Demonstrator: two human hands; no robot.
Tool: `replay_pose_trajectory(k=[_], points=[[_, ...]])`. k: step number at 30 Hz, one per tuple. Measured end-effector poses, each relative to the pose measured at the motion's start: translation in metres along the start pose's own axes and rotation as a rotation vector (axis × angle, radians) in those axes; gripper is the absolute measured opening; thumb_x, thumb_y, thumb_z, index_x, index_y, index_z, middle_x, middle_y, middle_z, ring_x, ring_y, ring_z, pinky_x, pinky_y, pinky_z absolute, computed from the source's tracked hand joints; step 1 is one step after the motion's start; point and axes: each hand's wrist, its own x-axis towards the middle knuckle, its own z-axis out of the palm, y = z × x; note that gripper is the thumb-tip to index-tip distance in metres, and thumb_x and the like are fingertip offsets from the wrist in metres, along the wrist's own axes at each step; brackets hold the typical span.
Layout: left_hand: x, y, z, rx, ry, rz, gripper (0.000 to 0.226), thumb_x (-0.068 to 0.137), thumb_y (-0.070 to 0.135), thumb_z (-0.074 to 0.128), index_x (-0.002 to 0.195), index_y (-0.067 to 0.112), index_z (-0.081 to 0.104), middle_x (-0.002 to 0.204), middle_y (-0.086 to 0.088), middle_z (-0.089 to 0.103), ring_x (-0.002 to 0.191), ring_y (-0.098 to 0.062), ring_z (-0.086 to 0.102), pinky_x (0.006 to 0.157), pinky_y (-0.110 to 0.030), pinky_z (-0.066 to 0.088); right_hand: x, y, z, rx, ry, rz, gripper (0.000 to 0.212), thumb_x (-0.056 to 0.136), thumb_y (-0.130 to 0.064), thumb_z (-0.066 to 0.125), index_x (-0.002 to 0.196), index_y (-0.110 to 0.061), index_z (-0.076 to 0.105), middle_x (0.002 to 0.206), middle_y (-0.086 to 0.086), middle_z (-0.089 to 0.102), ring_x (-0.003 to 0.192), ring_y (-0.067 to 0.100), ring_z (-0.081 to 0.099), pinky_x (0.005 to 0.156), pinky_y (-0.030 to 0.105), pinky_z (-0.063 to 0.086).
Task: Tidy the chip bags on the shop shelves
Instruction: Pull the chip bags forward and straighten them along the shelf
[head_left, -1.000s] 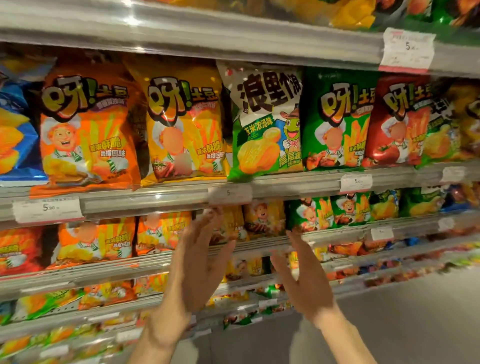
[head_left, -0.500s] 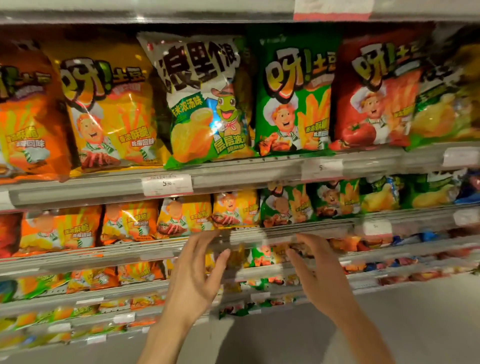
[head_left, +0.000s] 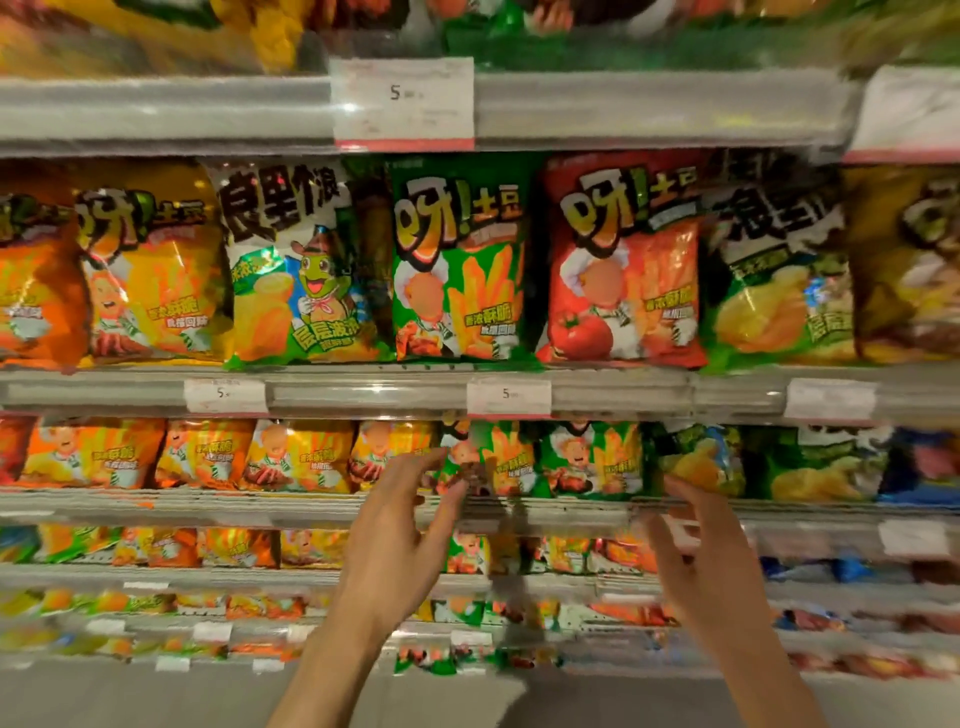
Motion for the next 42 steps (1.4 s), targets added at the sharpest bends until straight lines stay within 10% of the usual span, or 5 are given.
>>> replay_pose_trajectory(k=[16,42], points=[[0.095,0.003,0.002,0.379,0.039,0.491,0.03,0.091,0.034,0.066,0.116,0.017,0.063,0.097,0.0,0.053,0.089,-0.022,0.053,0.066,-0.034,0.048,0.087,-0.084,0.012,-0.167,0.223,-0.739,0.029,0.091,-0.02,0.072,0.118,-0.01,0.07,0.102,0.004,0.061,0.095,0.021,0.06,0.082,0.034,0.053],[0.105,-0.003,0.002,0.315,0.012,0.481,0.035,0.088,0.038,0.066,0.118,0.019,0.062,0.098,0.002,0.055,0.089,-0.02,0.053,0.065,-0.034,0.048,0.099,-0.083,0.02,-0.114,0.203,-0.759,0.029,0.088,-0.015,0.074,0.117,-0.012,0.072,0.1,0.005,0.058,0.091,0.023,0.06,0.076,0.041,0.052]])
